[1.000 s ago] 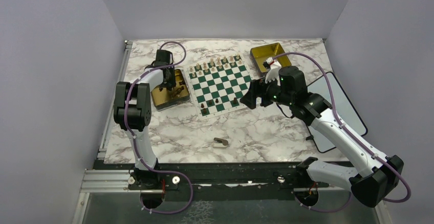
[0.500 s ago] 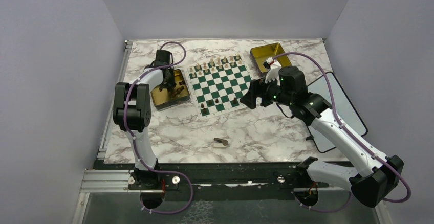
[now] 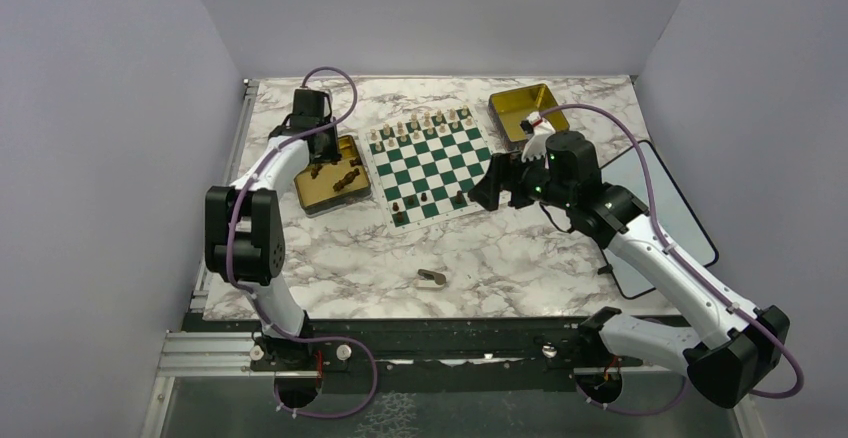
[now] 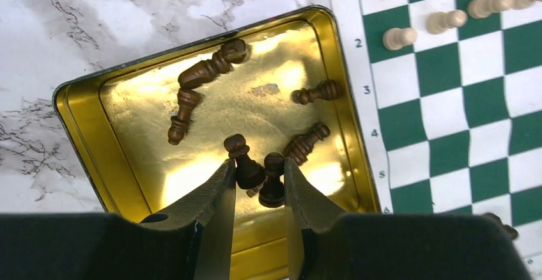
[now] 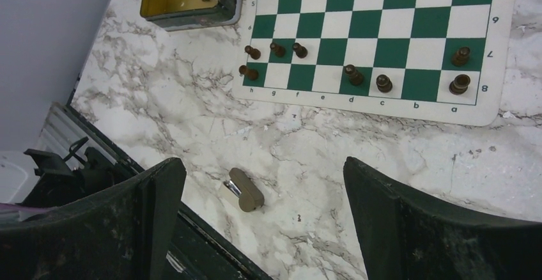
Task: Set up the chess pieces on the board
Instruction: Pick up the chess piece from the storage box.
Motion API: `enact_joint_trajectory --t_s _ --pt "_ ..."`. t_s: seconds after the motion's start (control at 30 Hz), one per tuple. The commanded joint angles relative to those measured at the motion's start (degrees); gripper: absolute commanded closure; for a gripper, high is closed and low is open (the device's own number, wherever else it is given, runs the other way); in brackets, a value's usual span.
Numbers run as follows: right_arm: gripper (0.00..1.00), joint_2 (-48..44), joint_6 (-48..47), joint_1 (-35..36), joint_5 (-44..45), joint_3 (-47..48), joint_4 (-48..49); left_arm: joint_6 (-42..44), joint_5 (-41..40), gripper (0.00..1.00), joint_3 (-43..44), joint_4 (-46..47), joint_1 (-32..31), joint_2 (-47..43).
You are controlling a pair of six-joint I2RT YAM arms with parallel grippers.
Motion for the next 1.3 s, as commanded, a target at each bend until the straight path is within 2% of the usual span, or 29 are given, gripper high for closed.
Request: enact_joint_trajectory --t_s 0.0,0.3,0.57,0.73,0.87,1.07,1.27 --pt "0.00 -0.36 3.98 -0.50 2.75 -0.14 2.86 -1.06 3.28 0.78 -2.32 0.61 -1.43 -6.61" --pt "0.02 4.22 6.80 -0.49 -2.23 2.40 8.25 -0.93 8.37 0.78 -7.56 2.43 -6.18 -18.61" --pt "0.22 10.38 10.59 -0.65 -9.25 7.38 12.10 2.00 10.92 0.76 -12.61 4.51 -16.33 -28.23" --pt "0.40 13.40 11.61 -1.52 -15.36 9.62 12.49 2.64 14.37 0.76 -16.12 6.00 -20.97 -31.85" --pt "0.51 14.24 11.37 -1.88 -18.62 9.40 11.38 4.05 16.67 0.76 -19.05 8.50 -23.95 -34.41" --pt "0.52 16.55 10.27 -2.30 -22.13 10.39 8.98 9.86 23.42 0.77 -21.90 11.56 -25.23 -35.49" --pt "0.51 19.46 9.93 -2.35 -27.95 11.49 8.27 22.25 30.18 0.77 -25.32 15.74 -25.61 -38.07"
